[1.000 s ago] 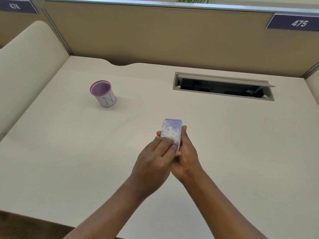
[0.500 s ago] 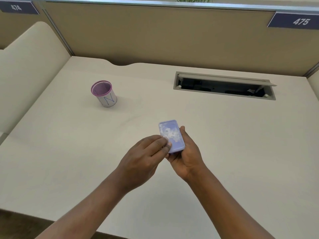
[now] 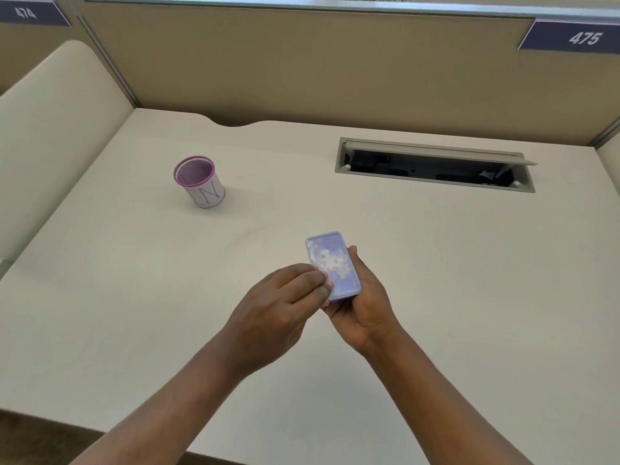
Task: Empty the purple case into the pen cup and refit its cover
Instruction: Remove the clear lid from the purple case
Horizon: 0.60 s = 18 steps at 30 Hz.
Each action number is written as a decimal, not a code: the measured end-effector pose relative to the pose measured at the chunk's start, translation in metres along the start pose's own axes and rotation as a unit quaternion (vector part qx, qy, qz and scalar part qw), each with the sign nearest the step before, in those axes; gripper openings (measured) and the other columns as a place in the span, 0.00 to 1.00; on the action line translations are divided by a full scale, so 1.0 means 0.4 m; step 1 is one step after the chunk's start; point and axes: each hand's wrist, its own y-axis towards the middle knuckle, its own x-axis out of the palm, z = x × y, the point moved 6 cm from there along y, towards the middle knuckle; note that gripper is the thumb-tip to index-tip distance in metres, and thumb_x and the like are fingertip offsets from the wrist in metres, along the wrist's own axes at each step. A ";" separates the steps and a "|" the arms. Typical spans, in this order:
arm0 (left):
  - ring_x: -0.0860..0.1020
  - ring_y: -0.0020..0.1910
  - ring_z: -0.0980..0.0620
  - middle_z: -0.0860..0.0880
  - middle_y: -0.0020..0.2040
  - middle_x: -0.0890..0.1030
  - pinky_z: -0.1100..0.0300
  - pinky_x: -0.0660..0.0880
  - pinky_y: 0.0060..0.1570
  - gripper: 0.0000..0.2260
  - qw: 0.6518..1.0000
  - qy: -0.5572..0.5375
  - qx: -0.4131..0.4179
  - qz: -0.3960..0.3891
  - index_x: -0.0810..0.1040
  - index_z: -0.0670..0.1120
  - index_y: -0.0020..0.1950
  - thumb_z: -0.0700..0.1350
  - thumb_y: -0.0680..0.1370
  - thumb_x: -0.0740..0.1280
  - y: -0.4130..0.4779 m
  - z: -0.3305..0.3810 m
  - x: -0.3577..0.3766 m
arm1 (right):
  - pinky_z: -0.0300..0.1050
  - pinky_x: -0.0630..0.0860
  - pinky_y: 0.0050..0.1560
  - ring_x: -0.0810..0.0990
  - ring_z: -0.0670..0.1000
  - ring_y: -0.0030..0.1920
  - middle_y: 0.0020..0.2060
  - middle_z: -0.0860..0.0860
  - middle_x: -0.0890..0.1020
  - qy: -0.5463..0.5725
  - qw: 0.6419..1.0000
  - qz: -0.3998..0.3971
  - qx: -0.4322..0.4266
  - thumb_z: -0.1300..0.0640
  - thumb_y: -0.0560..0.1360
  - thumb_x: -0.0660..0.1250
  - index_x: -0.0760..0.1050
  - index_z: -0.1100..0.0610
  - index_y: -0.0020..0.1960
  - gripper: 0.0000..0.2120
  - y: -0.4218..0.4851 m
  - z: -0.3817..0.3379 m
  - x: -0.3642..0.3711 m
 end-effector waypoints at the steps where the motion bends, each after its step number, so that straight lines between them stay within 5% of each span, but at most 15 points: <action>1: 0.84 0.52 0.38 0.40 0.53 0.86 0.47 0.82 0.52 0.10 1.000 0.000 0.000 0.000 0.85 0.34 0.55 0.30 0.74 0.72 0.002 0.001 -0.001 | 0.43 0.81 0.36 0.83 0.50 0.36 0.40 0.54 0.85 -0.001 1.000 -0.002 0.000 0.44 0.84 0.55 0.79 0.60 0.57 0.22 -0.001 0.000 0.001; 18: 0.84 0.55 0.37 0.38 0.54 0.85 0.47 0.82 0.53 0.12 0.999 0.010 -0.019 0.029 0.84 0.33 0.56 0.28 0.73 0.72 0.001 0.015 -0.001 | 0.43 0.82 0.38 0.82 0.51 0.38 0.42 0.55 0.84 0.008 1.000 -0.022 0.015 0.44 0.84 0.56 0.78 0.61 0.61 0.23 -0.011 0.002 0.010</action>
